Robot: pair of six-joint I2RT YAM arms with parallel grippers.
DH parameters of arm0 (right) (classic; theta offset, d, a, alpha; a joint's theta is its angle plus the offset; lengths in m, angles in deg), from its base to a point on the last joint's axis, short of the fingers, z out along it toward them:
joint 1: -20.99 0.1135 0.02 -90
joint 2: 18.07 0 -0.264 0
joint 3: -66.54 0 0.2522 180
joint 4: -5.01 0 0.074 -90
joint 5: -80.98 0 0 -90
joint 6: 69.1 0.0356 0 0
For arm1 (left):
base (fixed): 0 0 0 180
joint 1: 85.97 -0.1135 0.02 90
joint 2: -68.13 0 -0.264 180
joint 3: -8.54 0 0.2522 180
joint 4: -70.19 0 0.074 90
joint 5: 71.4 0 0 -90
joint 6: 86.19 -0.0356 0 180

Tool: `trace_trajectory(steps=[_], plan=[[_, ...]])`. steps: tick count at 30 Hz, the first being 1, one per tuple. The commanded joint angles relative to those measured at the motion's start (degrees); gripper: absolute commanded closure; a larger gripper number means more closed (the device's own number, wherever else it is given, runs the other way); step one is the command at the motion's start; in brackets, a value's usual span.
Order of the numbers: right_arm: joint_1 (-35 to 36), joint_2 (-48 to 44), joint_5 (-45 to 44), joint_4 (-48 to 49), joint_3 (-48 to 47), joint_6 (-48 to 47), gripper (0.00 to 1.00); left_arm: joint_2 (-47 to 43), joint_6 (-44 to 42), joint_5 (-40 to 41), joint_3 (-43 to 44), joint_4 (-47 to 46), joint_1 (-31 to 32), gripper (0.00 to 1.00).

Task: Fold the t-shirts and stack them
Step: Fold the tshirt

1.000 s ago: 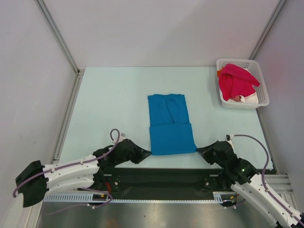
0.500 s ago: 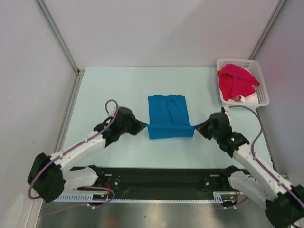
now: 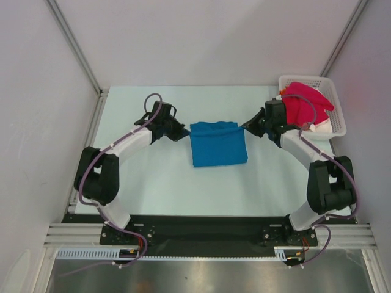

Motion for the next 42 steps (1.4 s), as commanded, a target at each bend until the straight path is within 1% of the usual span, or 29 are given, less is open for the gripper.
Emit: trace_trajectory(steps=[1,2,9,18,22,33,37,38,39,40,41,42], plan=[[-2.11,4.92,4.76,4.95,-5.03,-1.95,1.0,3.26,-2.45,-2.38,6.0,0.35,-1.86,1.0],[-2.38,5.81,5.12,5.22,-5.82,-1.86,1.0,5.53,-2.45,-2.82,6.89,0.35,-2.13,1.0],[-4.14,13.02,7.67,7.32,-10.3,-1.86,1.0,13.19,-3.06,-4.31,13.83,0.26,-3.98,1.0],[-5.72,21.63,12.24,10.32,-15.49,-1.95,1.0,17.24,-3.15,-3.0,17.27,0.09,-6.0,1.0],[-5.9,24.45,13.56,11.54,-16.9,-1.6,1.0,19.7,-3.15,-4.66,19.2,0.08,-6.79,1.0],[-7.48,27.97,14.35,13.39,-19.09,-1.33,1.0,25.06,-4.38,-6.16,24.3,-0.18,-7.67,1.0],[-8.36,30.78,17.85,14.79,-21.55,-2.3,1.0,26.73,-4.65,-5.81,25.79,-0.18,-7.84,1.0],[-8.53,31.65,18.91,15.49,-22.6,-3.78,0.99,26.91,-4.73,-5.63,25.97,-0.18,-8.02,1.0],[-8.8,32.97,19.97,16.11,-23.74,-4.92,0.95,27.08,-5.69,-5.55,26.23,-0.79,-8.28,0.99],[-9.67,33.76,20.67,15.33,-24.89,-6.24,0.81,27.35,-7.27,-5.37,27.71,-1.32,-8.54,0.97],[-10.29,34.21,20.94,15.24,-26.99,-7.56,0.76,27.96,-9.28,-3.89,29.21,-0.97,-8.9,0.86],[-10.9,34.47,20.86,13.24,-27.88,-10.53,0.71,28.14,-11.65,-2.4,31.22,1.64,-9.25,0.74]])
